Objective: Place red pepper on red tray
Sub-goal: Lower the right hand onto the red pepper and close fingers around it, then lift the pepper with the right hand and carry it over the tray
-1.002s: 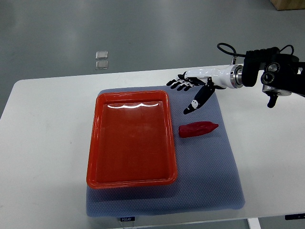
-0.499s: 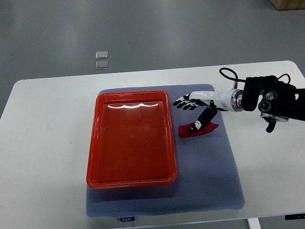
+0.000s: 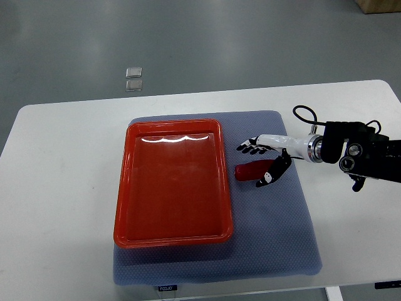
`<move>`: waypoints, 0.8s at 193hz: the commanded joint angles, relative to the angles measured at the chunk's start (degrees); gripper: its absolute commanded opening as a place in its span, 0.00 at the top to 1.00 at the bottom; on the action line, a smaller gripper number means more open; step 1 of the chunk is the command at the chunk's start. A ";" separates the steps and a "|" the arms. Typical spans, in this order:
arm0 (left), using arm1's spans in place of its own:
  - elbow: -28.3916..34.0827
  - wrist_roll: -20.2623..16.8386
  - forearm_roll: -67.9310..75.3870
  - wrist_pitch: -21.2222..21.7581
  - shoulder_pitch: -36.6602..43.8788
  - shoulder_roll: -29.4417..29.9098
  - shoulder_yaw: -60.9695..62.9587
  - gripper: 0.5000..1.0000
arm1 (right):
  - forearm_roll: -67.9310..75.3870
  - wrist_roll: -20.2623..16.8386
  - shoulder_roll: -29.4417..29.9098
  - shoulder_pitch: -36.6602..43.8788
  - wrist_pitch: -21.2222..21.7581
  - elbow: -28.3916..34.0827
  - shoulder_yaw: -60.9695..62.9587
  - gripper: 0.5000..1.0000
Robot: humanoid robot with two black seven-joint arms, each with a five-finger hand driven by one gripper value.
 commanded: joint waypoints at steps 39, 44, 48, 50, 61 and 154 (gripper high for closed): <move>0.00 0.04 0.01 0.06 0.00 0.00 0.00 0.00 | -1.62 -0.01 1.81 -1.40 -1.64 -1.64 -0.08 0.23; 0.00 0.04 0.01 0.06 0.00 0.00 0.00 0.00 | -1.80 -0.01 1.90 -1.40 -1.81 -1.82 -0.08 0.25; 0.00 0.04 0.01 0.05 0.00 0.00 0.00 0.00 | -2.06 -0.01 1.99 -1.57 -1.90 -2.08 0.00 0.26; 0.00 0.04 0.01 0.06 0.00 0.00 0.00 0.00 | -2.06 -0.01 2.07 -1.57 -1.99 -2.17 0.00 0.26; 0.00 0.04 0.01 0.06 0.00 0.00 0.00 0.00 | -2.24 -0.01 2.34 -1.75 -2.08 -2.43 0.00 0.31; 0.00 0.04 0.01 0.06 0.00 0.00 -0.09 0.00 | -5.67 -0.01 2.43 -2.19 -2.17 -3.84 0.00 1.00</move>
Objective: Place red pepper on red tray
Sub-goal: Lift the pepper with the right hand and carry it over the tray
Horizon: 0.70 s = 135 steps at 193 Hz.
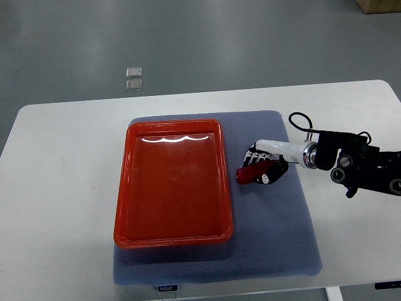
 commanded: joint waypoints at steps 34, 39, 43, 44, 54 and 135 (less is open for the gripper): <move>0.00 0.00 0.00 0.00 0.00 0.00 0.00 0.00 | 0.77 -0.09 -3.35 3.57 0.81 0.60 0.96 1.00; 0.00 0.00 0.00 0.00 0.00 0.00 0.00 0.00 | 0.86 -0.09 -3.62 4.36 0.81 0.78 0.96 1.00; 0.00 0.00 0.00 0.00 0.00 0.00 0.00 0.00 | 0.95 -0.09 -3.97 5.06 0.90 0.86 0.96 1.00; 0.00 0.00 0.00 0.00 0.00 0.00 0.00 0.00 | 0.95 -0.09 -3.97 5.06 0.90 0.87 0.96 1.00; 0.00 0.00 0.00 0.00 0.00 0.00 0.09 0.00 | 1.39 -0.09 -4.59 7.00 1.51 1.22 1.05 1.00; 0.00 0.00 0.00 0.00 0.00 0.00 0.18 0.00 | 9.12 -0.53 -0.46 19.65 3.53 1.30 0.09 1.00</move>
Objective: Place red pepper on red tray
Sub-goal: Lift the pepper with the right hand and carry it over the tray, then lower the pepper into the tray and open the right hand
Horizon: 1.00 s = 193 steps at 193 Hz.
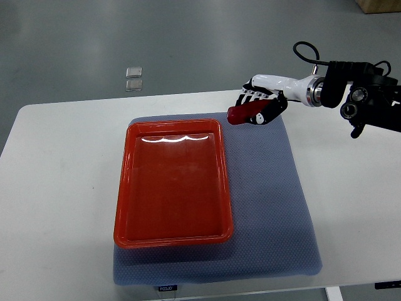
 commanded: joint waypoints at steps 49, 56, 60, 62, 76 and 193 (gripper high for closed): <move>0.00 -0.08 0.00 0.00 0.00 0.00 -0.09 0.00 | 3.79 -0.06 15.19 5.19 -1.10 -5.45 -5.77 1.00; 0.00 0.00 0.00 0.00 0.00 0.00 -0.18 0.00 | 3.79 -0.06 17.73 4.84 -1.28 -6.67 -5.85 1.00; 0.00 0.00 0.00 0.00 0.00 0.00 -0.09 0.00 | 3.79 -0.06 18.96 4.75 -1.45 -7.20 -6.03 1.00; 0.00 0.00 0.00 0.00 0.00 0.00 -0.09 0.00 | 3.79 -0.06 19.58 4.66 -1.45 -7.55 -6.12 1.00; 0.00 0.00 0.00 0.00 0.00 0.00 -0.18 0.00 | 3.79 -0.06 22.84 4.31 -1.98 -9.40 -7.44 1.00; -0.09 0.00 0.00 0.00 0.00 0.00 -0.27 0.00 | 2.56 -0.06 32.94 -5.10 -2.86 -21.88 -8.14 1.00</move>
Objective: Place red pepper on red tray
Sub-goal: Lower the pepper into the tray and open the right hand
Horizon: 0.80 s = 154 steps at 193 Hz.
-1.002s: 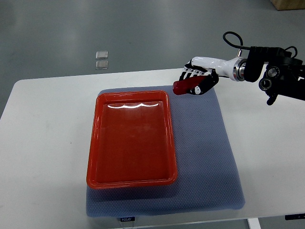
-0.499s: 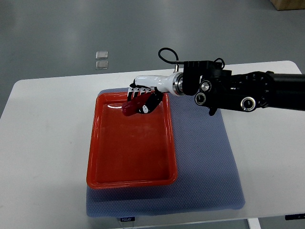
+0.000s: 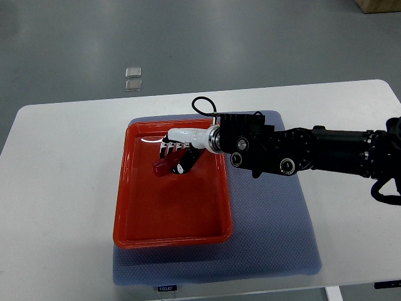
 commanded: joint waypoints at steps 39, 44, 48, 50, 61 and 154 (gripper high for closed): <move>0.01 0.02 0.00 -0.09 0.00 0.00 0.08 0.00 | 0.05 0.00 0.01 -1.82 -0.26 -0.50 0.00 1.00; -0.07 0.02 0.00 0.00 0.00 0.00 -0.01 0.00 | 0.05 0.00 0.01 -1.91 -0.26 -0.50 0.00 1.00; -0.07 0.02 0.00 0.00 0.00 0.00 -0.01 0.00 | 0.05 0.00 0.01 -2.00 -0.26 -0.59 0.09 1.00; 0.02 0.02 0.00 0.00 0.00 0.00 -0.01 0.00 | 0.05 0.00 0.01 -2.00 -0.26 -0.59 0.09 1.00; 0.02 0.02 0.00 0.00 0.00 0.00 -0.01 0.00 | 0.05 0.00 0.01 -2.09 -0.26 -0.68 0.09 0.98; 0.02 0.02 0.00 0.00 0.00 0.00 0.08 0.00 | 0.40 0.09 0.01 -3.05 -0.08 -1.20 0.53 0.26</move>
